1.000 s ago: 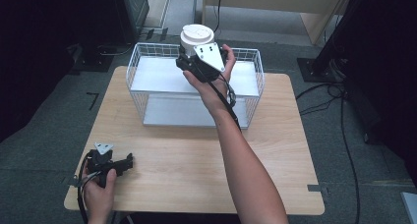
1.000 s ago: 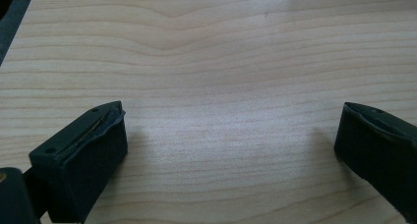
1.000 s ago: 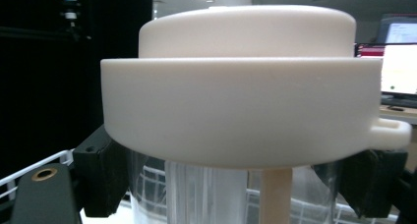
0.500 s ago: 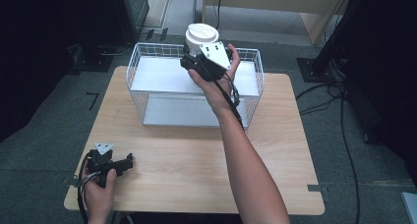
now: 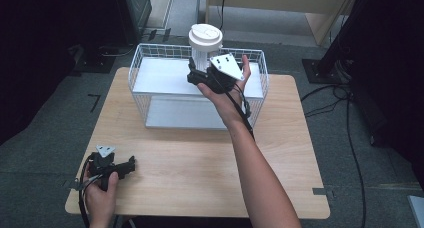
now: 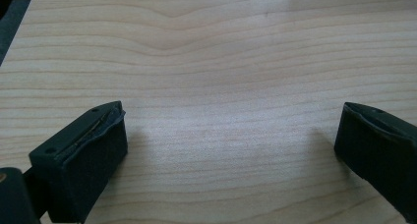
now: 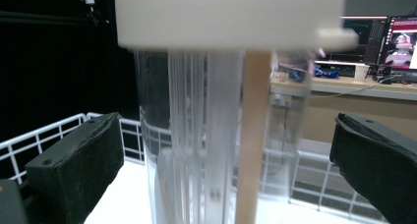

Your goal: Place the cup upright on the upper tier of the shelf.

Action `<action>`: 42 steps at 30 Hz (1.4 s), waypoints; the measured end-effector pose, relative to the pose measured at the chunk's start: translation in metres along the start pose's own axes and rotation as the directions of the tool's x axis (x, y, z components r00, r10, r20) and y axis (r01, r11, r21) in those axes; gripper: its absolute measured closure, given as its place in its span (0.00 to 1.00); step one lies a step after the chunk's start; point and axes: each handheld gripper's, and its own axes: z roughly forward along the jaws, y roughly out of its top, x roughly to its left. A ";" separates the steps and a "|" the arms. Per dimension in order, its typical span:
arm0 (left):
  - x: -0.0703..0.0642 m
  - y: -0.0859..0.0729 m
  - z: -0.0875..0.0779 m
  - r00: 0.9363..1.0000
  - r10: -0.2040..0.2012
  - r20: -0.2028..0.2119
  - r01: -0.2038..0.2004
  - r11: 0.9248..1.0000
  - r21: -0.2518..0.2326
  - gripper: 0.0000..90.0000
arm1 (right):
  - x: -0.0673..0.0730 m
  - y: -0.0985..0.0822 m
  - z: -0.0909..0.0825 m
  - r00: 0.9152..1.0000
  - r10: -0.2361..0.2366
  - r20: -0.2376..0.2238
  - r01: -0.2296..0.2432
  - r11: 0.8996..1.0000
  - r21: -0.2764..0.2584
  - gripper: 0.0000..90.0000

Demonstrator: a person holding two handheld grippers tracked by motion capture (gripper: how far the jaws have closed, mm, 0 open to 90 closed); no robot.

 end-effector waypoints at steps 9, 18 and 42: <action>0.000 0.000 0.000 1.000 0.002 0.000 -0.002 1.000 0.001 0.00 | -0.009 -0.021 -0.028 1.000 -0.005 -0.002 0.005 1.000 0.009 0.00; 0.000 0.000 0.000 1.000 0.001 0.000 -0.001 1.000 0.001 0.00 | -0.021 -0.046 -0.065 1.000 -0.029 -0.009 0.029 0.999 0.025 0.00; 0.000 0.000 0.000 1.000 0.000 0.000 0.000 1.000 0.002 0.00 | -0.067 -0.097 -0.141 0.995 -0.083 0.062 0.078 0.993 0.086 0.00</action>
